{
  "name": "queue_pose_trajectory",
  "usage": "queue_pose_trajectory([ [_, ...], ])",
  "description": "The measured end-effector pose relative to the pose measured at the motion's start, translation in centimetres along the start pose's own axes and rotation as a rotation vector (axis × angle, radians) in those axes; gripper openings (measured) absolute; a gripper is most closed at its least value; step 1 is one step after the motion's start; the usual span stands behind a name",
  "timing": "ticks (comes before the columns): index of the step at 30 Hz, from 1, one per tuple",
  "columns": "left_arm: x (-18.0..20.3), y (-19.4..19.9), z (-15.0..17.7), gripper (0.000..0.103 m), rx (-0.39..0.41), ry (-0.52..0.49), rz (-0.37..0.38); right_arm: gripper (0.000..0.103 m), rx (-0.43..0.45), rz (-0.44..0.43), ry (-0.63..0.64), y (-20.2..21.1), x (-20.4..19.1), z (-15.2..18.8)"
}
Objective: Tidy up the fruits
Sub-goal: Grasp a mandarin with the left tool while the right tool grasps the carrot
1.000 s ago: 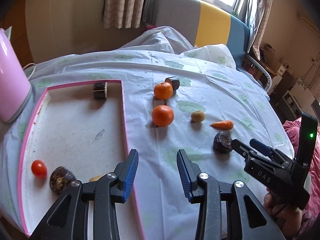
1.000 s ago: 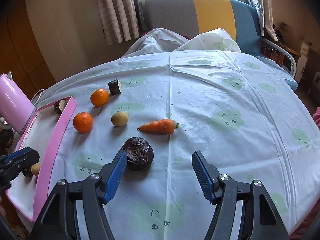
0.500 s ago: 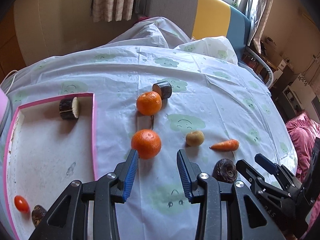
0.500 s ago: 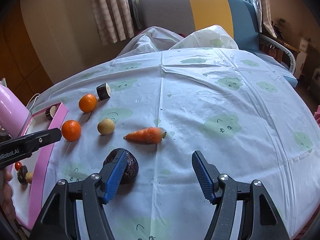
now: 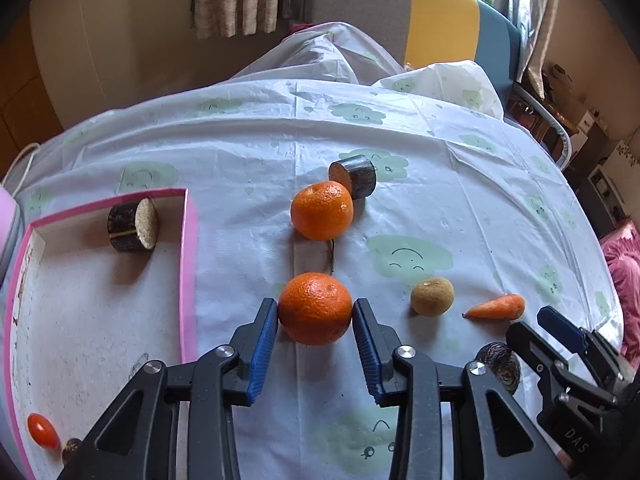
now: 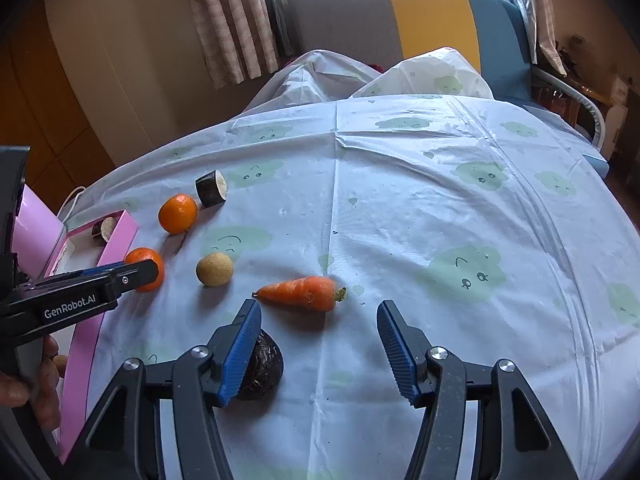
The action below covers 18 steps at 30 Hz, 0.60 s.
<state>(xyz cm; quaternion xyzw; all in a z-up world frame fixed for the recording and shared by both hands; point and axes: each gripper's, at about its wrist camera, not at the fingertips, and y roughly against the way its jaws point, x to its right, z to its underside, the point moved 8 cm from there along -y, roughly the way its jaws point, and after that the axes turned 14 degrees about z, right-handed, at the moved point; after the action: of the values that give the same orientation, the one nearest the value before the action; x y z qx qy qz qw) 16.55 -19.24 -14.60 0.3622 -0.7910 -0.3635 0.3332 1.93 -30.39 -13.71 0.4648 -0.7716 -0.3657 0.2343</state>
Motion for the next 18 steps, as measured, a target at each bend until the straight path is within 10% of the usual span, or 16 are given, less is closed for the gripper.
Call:
queue_pose_trajectory([
  [11, 0.7, 0.7, 1.2, 0.038, -0.009, -0.022, 0.032, 0.058, -0.03, -0.032, -0.007, -2.1, -0.5, -1.1],
  [18, 2.1, 1.5, 2.9, 0.038, -0.038, -0.036, 0.082, 0.035, -0.031, -0.061, 0.039, -1.6, -0.8, -0.8],
])
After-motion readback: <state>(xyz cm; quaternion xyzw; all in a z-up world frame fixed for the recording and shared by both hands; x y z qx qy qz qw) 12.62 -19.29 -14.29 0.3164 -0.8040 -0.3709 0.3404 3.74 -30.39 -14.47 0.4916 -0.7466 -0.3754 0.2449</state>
